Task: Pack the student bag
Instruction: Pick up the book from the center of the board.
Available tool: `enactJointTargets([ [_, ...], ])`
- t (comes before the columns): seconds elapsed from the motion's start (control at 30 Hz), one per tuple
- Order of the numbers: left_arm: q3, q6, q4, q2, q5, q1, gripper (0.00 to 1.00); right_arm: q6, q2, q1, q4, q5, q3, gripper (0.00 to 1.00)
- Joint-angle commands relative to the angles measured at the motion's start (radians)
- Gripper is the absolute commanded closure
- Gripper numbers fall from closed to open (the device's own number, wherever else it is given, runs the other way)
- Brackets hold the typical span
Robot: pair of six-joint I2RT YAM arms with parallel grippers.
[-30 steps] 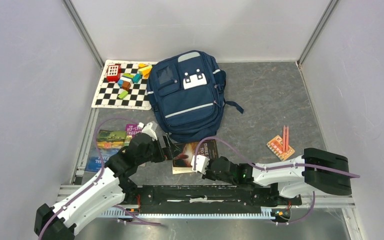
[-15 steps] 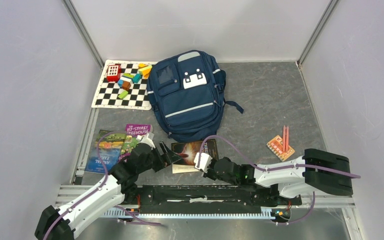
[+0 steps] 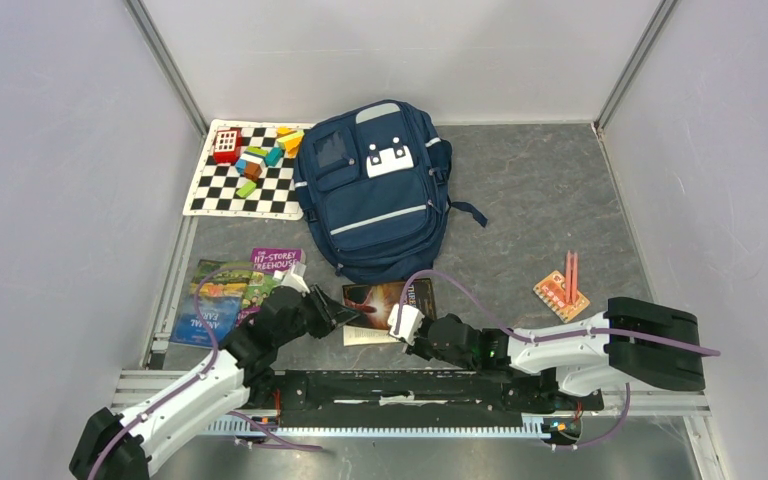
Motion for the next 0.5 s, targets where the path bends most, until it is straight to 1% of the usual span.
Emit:
enactJointTargets([
  [0.0, -0.016, -0.068, 0.084, -0.052, -0.003, 0.004, 0.84, 0.018, -0.005, -0.004, 0.063, 0.063, 0.03, 1.0],
  [0.03, -0.021, -0.07, 0.082, -0.068, -0.008, 0.004, 0.94, 0.02, -0.009, -0.003, 0.047, 0.063, 0.039, 1.0],
  [0.07, -0.023, -0.071, 0.073, -0.085, -0.013, 0.003, 0.98, 0.022, -0.014, -0.004, 0.023, 0.067, 0.052, 1.0],
  [0.1, -0.022, -0.067, 0.069, -0.105, -0.018, 0.004, 0.98, 0.031, -0.021, -0.004, -0.005, 0.078, 0.063, 1.0],
  [0.13, -0.019, -0.061, 0.029, -0.125, -0.023, 0.003, 0.98, 0.04, -0.031, -0.004, -0.025, 0.091, 0.074, 0.99],
  [0.17, -0.014, -0.049, 0.005, -0.144, -0.028, 0.003, 0.98, 0.041, -0.047, -0.004, -0.044, 0.094, 0.079, 0.9],
  [0.2, -0.007, -0.035, -0.023, -0.166, -0.033, 0.003, 0.98, 0.071, -0.065, -0.004, -0.056, 0.103, 0.081, 0.75],
  [0.23, 0.005, -0.008, -0.052, -0.185, -0.037, 0.004, 0.98, 0.078, -0.091, -0.006, -0.067, 0.108, 0.079, 0.55],
  [0.27, 0.021, 0.03, -0.102, -0.209, -0.047, 0.003, 0.98, 0.082, -0.116, -0.006, -0.078, 0.115, 0.079, 0.38],
  [0.3, 0.051, 0.07, -0.15, -0.225, -0.059, 0.004, 0.98, 0.084, -0.135, -0.008, -0.092, 0.116, 0.084, 0.27],
  [0.33, 0.08, 0.12, -0.211, -0.241, -0.076, 0.004, 0.98, 0.085, -0.158, -0.015, -0.116, 0.112, 0.093, 0.17],
  [0.37, 0.116, 0.16, -0.267, -0.252, -0.093, 0.004, 0.98, 0.085, -0.175, -0.024, -0.144, 0.1, 0.108, 0.12],
  [0.4, 0.151, 0.205, -0.306, -0.259, -0.1, 0.004, 0.98, 0.085, -0.193, -0.039, -0.18, 0.083, 0.125, 0.07],
  [0.47, 0.21, 0.281, -0.365, -0.26, -0.103, 0.004, 0.98, 0.092, -0.221, -0.083, -0.241, 0.008, 0.165, 0.03],
])
